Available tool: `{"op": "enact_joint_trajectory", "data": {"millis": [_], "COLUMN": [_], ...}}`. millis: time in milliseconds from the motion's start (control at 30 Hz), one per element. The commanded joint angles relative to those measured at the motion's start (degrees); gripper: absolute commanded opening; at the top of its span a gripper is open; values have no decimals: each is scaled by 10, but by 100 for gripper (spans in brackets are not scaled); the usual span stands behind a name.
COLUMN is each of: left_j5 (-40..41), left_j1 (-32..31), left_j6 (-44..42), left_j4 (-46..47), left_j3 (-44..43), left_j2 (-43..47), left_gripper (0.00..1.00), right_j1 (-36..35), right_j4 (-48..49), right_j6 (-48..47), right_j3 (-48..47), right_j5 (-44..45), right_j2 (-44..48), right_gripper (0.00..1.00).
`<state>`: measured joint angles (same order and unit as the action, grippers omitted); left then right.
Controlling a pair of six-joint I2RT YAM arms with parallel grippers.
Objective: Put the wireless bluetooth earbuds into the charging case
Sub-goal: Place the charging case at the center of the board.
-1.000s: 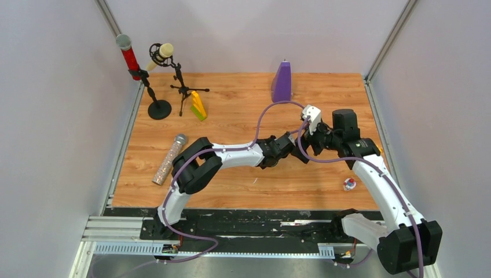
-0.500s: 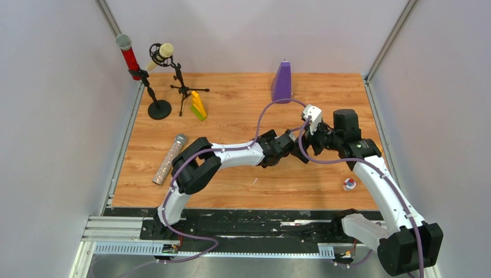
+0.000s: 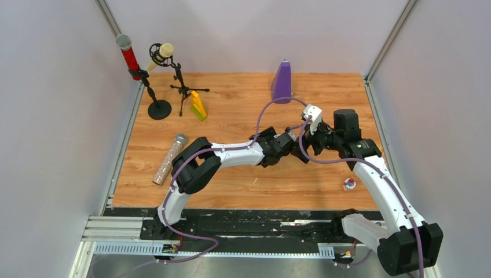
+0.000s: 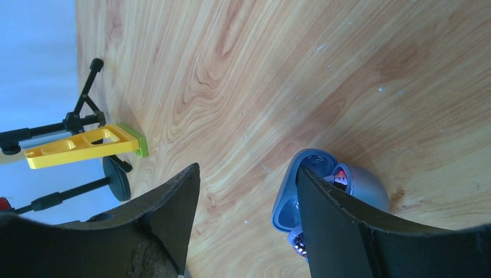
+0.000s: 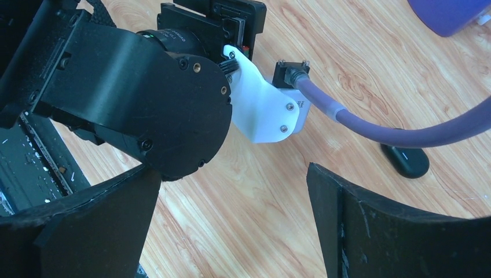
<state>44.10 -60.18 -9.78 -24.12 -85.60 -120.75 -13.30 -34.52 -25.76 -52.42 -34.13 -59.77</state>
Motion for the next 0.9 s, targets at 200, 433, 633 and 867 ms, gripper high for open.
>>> {"op": "enact_joint_trajectory", "data": {"millis": [200, 433, 633, 867], "left_j5": [15, -2, -24, -43], "left_j1": [17, 28, 41, 96], "left_j6": [12, 38, 69, 87], "left_j4": [29, 26, 9, 8], "left_j3": [-11, -7, -9, 6], "left_j2": [49, 70, 77, 113], "left_gripper": [72, 77, 78, 78], "right_j1": [1, 1, 2, 1], "right_j4": [26, 25, 22, 26], "right_j6": [3, 4, 5, 2], "right_j3": [-6, -8, -13, -27], "right_j5": [-22, -28, -38, -91], "right_j2": [9, -1, -7, -32], "right_gripper": [99, 98, 98, 96]}}
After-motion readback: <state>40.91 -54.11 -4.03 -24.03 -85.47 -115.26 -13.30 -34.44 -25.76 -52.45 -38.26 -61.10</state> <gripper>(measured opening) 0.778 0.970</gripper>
